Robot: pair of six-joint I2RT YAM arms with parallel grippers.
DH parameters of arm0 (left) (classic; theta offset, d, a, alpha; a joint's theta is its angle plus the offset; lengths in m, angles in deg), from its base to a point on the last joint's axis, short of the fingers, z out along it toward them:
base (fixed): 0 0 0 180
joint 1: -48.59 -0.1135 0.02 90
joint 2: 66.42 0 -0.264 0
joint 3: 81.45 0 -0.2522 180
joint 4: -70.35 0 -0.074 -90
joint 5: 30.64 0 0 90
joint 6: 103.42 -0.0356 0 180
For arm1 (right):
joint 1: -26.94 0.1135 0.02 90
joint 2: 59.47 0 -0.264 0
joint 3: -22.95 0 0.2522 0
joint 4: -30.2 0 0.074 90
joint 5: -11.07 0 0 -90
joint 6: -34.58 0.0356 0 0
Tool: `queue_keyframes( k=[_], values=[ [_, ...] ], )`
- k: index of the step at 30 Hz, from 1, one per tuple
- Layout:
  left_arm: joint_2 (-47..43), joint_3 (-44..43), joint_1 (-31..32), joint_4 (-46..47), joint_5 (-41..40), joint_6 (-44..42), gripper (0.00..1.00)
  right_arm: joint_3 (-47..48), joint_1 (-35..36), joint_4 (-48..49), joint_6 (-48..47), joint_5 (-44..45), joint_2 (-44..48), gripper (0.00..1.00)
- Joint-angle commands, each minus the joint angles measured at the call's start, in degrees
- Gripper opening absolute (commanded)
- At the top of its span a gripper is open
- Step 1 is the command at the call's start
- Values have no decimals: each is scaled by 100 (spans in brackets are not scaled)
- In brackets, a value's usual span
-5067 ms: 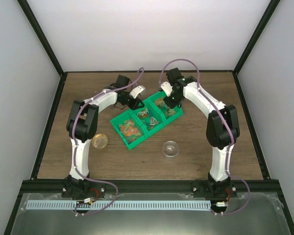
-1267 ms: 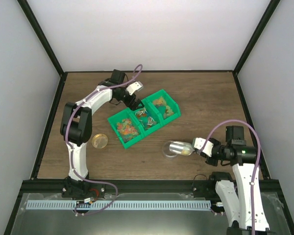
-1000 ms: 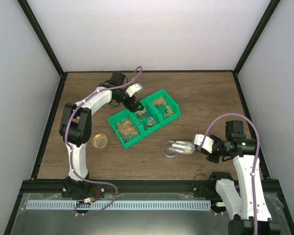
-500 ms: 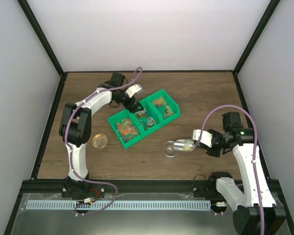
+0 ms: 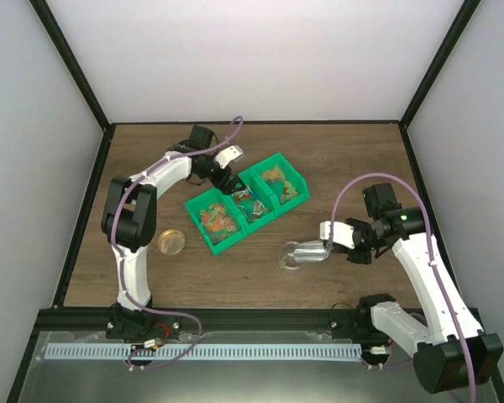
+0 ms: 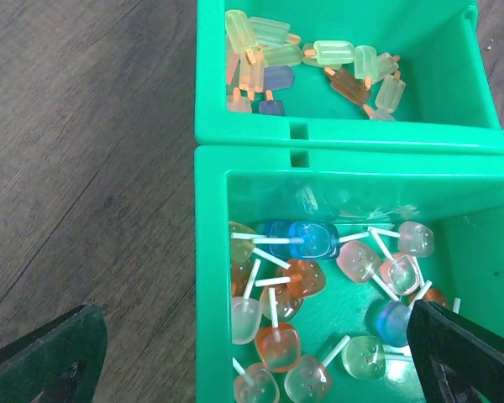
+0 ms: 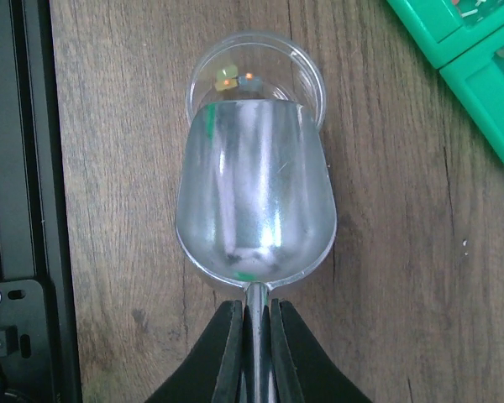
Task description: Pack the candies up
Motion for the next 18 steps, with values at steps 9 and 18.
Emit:
queue_keyframes(
  k=[9, 18],
  values=[
    [-144, -16, -31, -21, -95, -171, 99, 728, 274, 25, 599, 218, -170, 1],
    [299, -513, -31, -492, -517, -473, 87, 1633, 273, 1604, 3254, 240, -1335, 1]
  ],
)
